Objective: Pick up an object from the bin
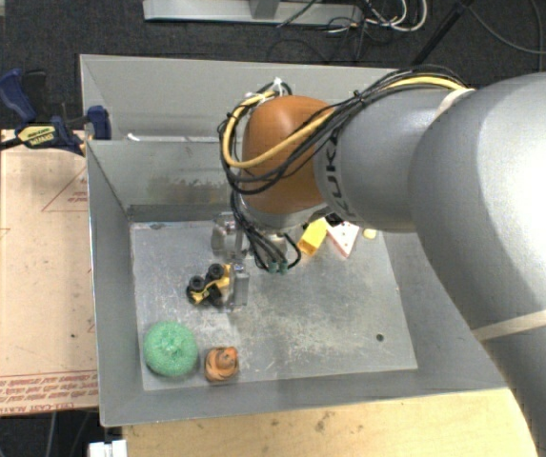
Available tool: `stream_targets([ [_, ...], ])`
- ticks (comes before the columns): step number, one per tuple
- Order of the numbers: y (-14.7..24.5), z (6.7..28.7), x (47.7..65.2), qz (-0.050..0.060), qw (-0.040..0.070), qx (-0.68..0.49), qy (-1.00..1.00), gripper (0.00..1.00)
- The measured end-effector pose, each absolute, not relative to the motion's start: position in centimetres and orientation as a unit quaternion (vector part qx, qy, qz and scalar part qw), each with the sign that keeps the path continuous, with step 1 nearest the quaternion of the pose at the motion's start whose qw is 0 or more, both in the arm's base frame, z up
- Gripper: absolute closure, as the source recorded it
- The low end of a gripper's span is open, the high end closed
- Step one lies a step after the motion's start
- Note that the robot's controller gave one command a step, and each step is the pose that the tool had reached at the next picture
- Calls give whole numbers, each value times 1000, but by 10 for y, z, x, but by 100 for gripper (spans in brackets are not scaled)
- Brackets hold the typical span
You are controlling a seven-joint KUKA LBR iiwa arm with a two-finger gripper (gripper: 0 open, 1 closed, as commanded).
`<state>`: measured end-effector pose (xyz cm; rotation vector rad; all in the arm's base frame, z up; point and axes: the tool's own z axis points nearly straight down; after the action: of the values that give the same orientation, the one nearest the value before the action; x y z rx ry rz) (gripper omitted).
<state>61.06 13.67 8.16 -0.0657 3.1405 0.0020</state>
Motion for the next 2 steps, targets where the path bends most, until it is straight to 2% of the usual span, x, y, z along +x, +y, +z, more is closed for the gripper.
stream_targets([
  [1, 136, 70, 595, 1, 1, -106, 994, 100],
  [2, 136, 70, 595, 1, 1, -106, 994, 100],
])
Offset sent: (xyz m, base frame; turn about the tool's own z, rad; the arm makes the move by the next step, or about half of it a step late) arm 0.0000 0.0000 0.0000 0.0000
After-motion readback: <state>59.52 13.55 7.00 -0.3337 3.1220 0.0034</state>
